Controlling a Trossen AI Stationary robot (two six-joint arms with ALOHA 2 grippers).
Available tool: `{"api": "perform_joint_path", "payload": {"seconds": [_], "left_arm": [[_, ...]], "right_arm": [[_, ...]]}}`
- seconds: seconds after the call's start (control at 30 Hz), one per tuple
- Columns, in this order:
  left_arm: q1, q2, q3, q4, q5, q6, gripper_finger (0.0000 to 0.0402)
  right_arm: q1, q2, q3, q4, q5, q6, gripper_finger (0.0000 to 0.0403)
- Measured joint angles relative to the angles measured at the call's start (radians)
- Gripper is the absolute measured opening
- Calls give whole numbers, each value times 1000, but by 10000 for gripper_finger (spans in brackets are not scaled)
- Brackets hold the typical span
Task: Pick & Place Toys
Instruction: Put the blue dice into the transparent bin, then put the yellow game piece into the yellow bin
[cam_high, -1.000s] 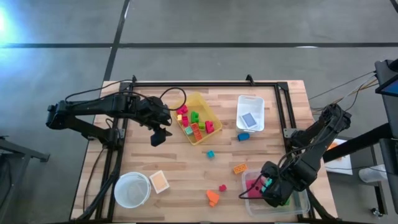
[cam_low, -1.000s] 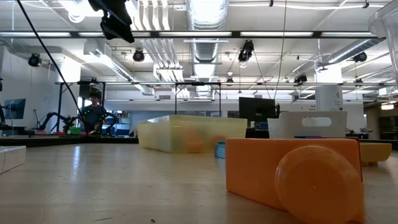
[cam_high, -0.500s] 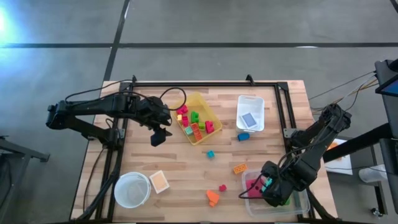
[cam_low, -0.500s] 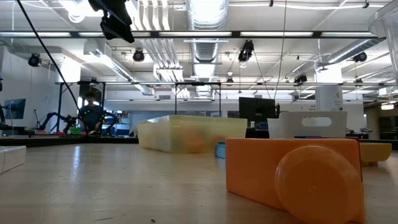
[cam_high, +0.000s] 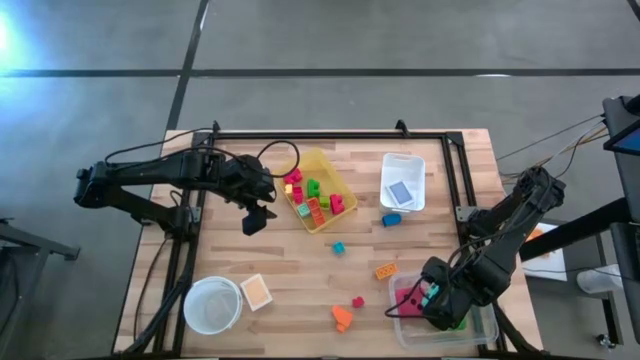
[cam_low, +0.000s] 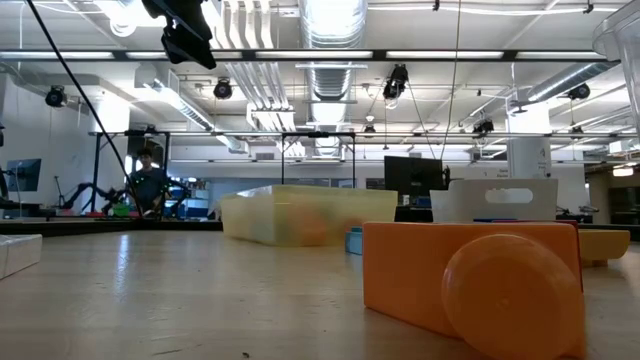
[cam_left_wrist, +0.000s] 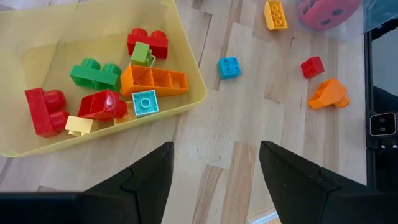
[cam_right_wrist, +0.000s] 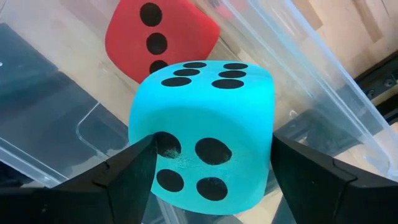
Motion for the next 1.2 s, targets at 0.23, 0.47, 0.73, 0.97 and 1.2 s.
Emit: {"api": "perform_joint_path", "payload": {"seconds": [0.23,0.47,0.73,0.97,1.2], "left_arm": [[0,0,0,0,0,0,240],[0,0,0,0,0,0,240],[0,0,0,0,0,2,240],[-1,0,0,0,0,2,240],[-1,0,0,0,0,1,240]], "right_arm": [[0,-5,9,-38,1,0,295],[-1,-8,81,-93,18,27,295],[-1,-8,128,-123,38,31,295],[0,-8,160,-152,57,46,295],[-8,-8,182,-151,131,45,295]]}}
